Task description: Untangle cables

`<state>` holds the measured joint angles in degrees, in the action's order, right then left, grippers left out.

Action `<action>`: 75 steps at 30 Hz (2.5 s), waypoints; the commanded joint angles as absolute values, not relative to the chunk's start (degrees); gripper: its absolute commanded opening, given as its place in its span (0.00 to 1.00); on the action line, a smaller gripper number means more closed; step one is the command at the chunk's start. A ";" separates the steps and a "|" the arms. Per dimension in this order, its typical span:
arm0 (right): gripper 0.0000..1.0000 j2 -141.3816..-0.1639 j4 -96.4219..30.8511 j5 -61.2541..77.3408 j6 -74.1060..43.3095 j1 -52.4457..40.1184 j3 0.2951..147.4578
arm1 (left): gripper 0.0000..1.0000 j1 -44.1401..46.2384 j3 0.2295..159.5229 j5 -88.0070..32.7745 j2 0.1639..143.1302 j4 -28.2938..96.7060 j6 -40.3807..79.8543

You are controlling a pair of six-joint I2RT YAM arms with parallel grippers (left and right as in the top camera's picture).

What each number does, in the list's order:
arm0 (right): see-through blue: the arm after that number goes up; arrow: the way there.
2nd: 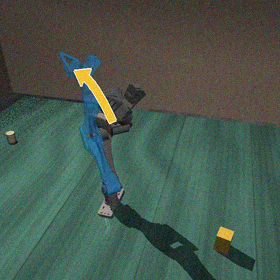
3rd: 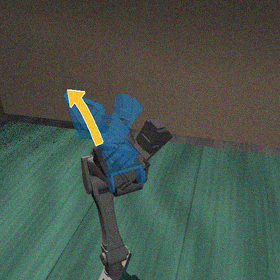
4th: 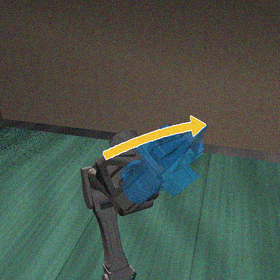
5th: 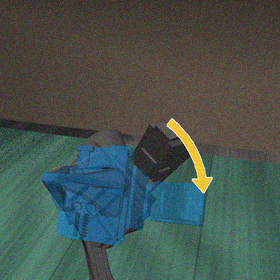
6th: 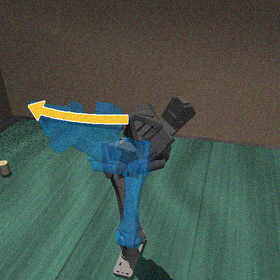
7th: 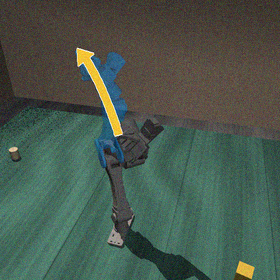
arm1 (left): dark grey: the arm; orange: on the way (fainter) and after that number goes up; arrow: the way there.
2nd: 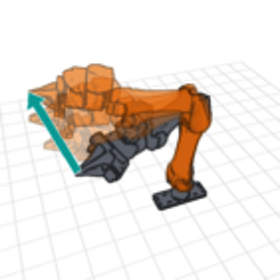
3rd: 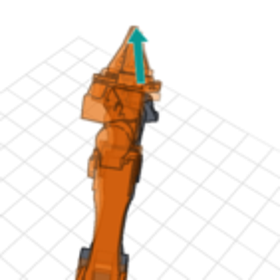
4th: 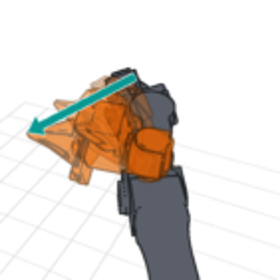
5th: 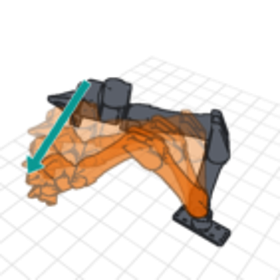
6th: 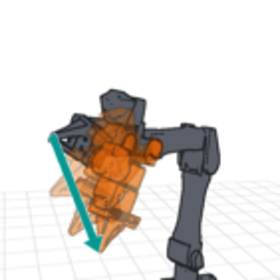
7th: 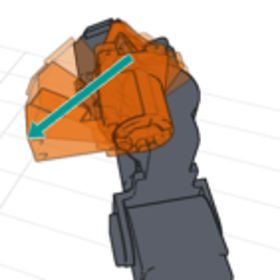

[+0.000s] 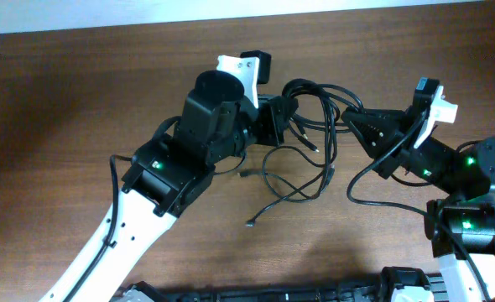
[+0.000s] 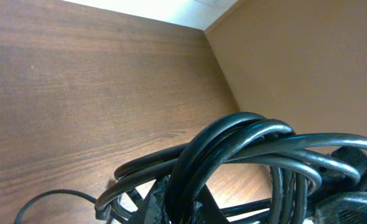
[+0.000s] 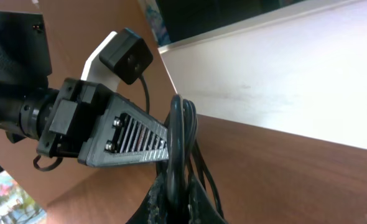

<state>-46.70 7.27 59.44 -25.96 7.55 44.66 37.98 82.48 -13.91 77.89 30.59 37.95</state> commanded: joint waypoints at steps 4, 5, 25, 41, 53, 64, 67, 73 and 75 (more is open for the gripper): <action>0.36 -45.67 4.19 53.52 -25.89 8.75 45.23 | 0.00 33.10 82.46 -2.09 77.45 32.14 37.34; 0.44 -45.76 3.75 53.52 -25.89 8.75 45.23 | 0.00 33.10 82.46 -2.11 77.45 31.99 35.83; 0.48 -45.74 3.40 60.05 -16.69 8.69 45.23 | 0.00 33.39 82.46 -30.57 77.45 24.67 -2.50; 0.04 -45.74 3.64 64.82 -16.71 8.64 45.23 | 0.00 38.15 82.46 -27.55 77.45 21.85 -2.42; 0.04 -45.74 3.68 62.04 -16.73 8.67 45.23 | 0.00 38.09 82.46 -8.47 77.45 25.76 10.13; 0.04 -45.74 3.84 57.69 -17.67 8.64 45.23 | 0.00 38.11 82.46 -6.26 77.45 29.47 23.83; 0.04 -45.74 3.84 56.31 -18.94 8.64 45.23 | 0.00 38.11 82.46 -7.68 77.45 29.47 23.97; 0.04 -45.74 3.57 52.40 -24.75 8.64 45.23 | 0.00 38.11 82.46 -7.66 77.45 29.41 26.26; 0.04 -45.74 3.62 51.75 -28.34 8.64 45.23 | 0.00 38.11 82.46 -7.66 77.45 29.39 26.33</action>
